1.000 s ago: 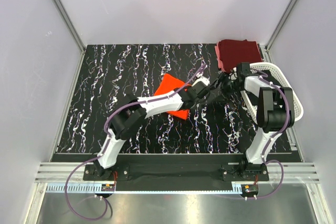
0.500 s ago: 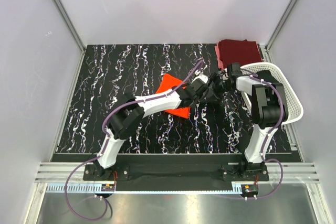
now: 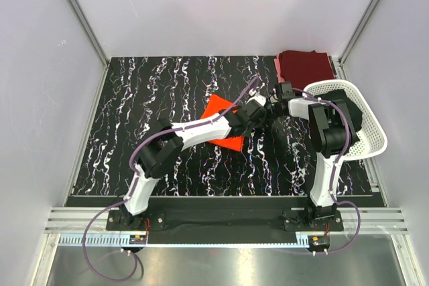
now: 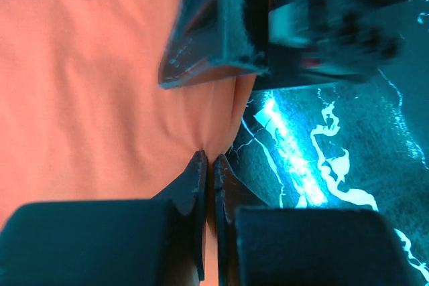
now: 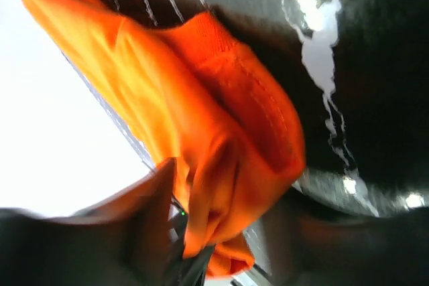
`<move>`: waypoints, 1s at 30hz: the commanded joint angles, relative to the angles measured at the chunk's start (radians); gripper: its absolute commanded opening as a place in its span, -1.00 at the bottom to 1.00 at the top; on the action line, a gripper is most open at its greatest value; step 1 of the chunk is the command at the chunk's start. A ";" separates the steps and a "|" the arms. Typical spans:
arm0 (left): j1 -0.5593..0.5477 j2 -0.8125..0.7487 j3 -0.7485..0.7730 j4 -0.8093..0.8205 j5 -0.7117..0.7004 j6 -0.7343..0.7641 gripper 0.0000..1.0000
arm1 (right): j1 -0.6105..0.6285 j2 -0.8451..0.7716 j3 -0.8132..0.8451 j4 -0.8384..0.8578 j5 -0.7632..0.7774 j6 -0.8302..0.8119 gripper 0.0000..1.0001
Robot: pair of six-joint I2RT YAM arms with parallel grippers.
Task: Fold and stack the t-shirts
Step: Fold the tshirt, then neatly place the folded tshirt to the corner
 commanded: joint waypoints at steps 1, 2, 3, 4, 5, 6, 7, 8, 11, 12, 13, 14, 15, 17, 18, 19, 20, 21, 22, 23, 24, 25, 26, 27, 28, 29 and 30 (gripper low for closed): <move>0.006 -0.091 -0.009 0.065 0.026 -0.006 -1.00 | 0.018 0.012 0.000 0.112 0.021 0.054 -0.27; 0.007 -0.096 -0.012 0.076 0.032 -0.014 -1.00 | 0.018 0.009 -0.018 0.152 0.031 0.075 -0.38; 0.013 -0.102 -0.018 0.076 0.039 -0.019 -1.00 | 0.019 0.007 -0.016 0.163 0.032 0.075 -0.47; 0.018 -0.112 -0.024 0.077 0.060 -0.025 -0.97 | 0.021 0.009 -0.008 0.157 0.031 0.048 -0.67; 0.021 -0.123 -0.032 0.077 0.066 -0.040 -0.79 | 0.019 0.007 0.019 0.112 0.050 0.028 -0.98; 0.030 -0.134 -0.041 0.080 0.077 -0.046 -0.61 | 0.019 0.004 0.033 0.088 0.060 0.005 -1.00; 0.038 -0.152 -0.052 0.082 0.094 -0.051 -0.48 | 0.019 0.000 0.052 0.064 0.071 -0.022 -1.00; 0.045 -0.199 -0.090 0.083 0.129 -0.063 -0.40 | 0.019 -0.002 0.108 -0.017 0.103 -0.103 -1.00; 0.093 -0.340 -0.205 0.122 0.245 -0.072 -0.12 | 0.019 0.004 0.270 -0.234 0.188 -0.323 -1.00; 0.116 -0.382 -0.233 0.123 0.262 -0.075 -0.11 | 0.019 0.006 0.306 -0.280 0.215 -0.373 -1.00; 0.128 -0.422 -0.259 0.122 0.296 -0.077 -0.11 | 0.019 0.004 0.340 -0.318 0.232 -0.482 -1.00; 0.139 -0.506 -0.283 0.126 0.307 -0.085 -0.11 | 0.019 0.004 0.418 -0.410 0.288 -0.538 -1.00; 0.162 -0.546 -0.346 0.126 0.309 -0.094 -0.11 | 0.019 0.003 0.452 -0.447 0.317 -0.584 -1.00; 0.189 -0.628 -0.406 0.131 0.321 -0.129 -0.10 | 0.018 0.003 0.542 -0.537 0.404 -0.714 -1.00; 0.218 -0.695 -0.462 0.137 0.332 -0.137 -0.10 | 0.018 0.007 0.575 -0.565 0.434 -0.751 -1.00; 0.229 -0.730 -0.495 0.143 0.333 -0.146 -0.09 | 0.019 0.024 0.608 -0.617 0.490 -0.812 -1.00; 0.239 -0.761 -0.523 0.151 0.333 -0.155 -0.08 | 0.018 0.033 0.683 -0.646 0.518 -0.854 -1.00; 0.252 -0.787 -0.546 0.157 0.333 -0.157 -0.07 | 0.018 0.047 0.720 -0.669 0.543 -0.878 -1.00; 0.254 -0.838 -0.593 0.163 0.359 -0.157 -0.07 | 0.018 0.065 0.754 -0.691 0.569 -0.927 -1.00; 0.257 -0.855 -0.609 0.171 0.359 -0.154 -0.07 | 0.016 0.078 0.817 -0.726 0.622 -0.947 -1.00; 0.257 -0.875 -0.627 0.172 0.359 -0.152 -0.06 | 0.016 0.085 0.846 -0.736 0.656 -0.963 -1.00; 0.259 -0.896 -0.650 0.169 0.358 -0.149 -0.06 | 0.013 0.098 0.871 -0.739 0.667 -1.004 -1.00; 0.259 -0.907 -0.661 0.165 0.358 -0.145 -0.05 | 0.013 0.104 0.914 -0.730 0.725 -1.026 -1.00; 0.265 -0.912 -0.667 0.160 0.358 -0.141 -0.05 | 0.015 0.108 0.935 -0.722 0.744 -1.046 -1.00; 0.268 -0.919 -0.672 0.157 0.361 -0.138 -0.05 | 0.010 0.127 0.957 -0.704 0.758 -1.078 -1.00; 0.274 -0.921 -0.684 0.150 0.364 -0.129 -0.05 | 0.005 0.139 1.009 -0.700 0.764 -1.095 -1.00; 0.277 -0.922 -0.685 0.142 0.368 -0.126 -0.05 | 0.004 0.171 1.043 -0.697 0.776 -1.109 -1.00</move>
